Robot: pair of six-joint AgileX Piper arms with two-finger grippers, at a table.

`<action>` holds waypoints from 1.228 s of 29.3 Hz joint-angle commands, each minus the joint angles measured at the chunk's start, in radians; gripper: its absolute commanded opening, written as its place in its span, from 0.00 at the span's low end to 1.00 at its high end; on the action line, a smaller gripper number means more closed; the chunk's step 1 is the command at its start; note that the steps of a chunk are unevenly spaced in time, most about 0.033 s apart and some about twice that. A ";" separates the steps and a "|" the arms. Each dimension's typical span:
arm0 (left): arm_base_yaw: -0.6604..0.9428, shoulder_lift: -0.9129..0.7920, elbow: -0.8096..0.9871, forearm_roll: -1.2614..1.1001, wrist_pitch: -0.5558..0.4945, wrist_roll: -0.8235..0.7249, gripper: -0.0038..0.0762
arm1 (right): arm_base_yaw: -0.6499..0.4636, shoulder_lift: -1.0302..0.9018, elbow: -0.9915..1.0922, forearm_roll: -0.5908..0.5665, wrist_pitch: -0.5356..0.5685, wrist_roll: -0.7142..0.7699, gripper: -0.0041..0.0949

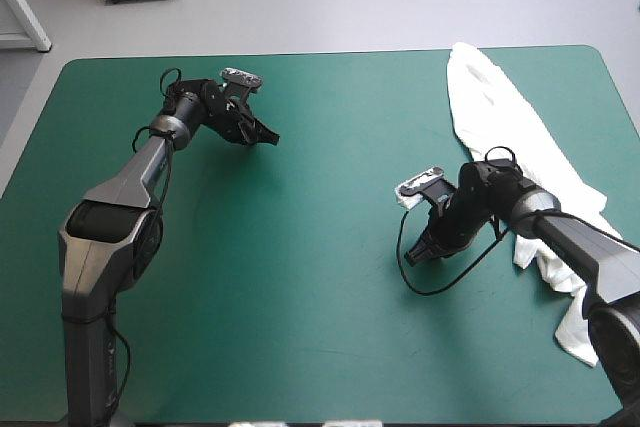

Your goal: Fold the cloth

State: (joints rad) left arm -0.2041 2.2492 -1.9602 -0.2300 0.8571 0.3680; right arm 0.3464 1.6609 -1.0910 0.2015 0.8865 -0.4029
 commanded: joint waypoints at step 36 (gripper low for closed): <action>0.000 -0.492 -0.034 -0.021 0.141 0.014 0.04 | -0.001 -0.098 -0.500 -0.069 0.302 0.044 0.02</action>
State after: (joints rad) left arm -0.2041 1.8991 -1.9602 -0.2320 0.9988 0.3808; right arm 0.3464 1.6506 -1.5241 0.1434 1.1621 -0.3700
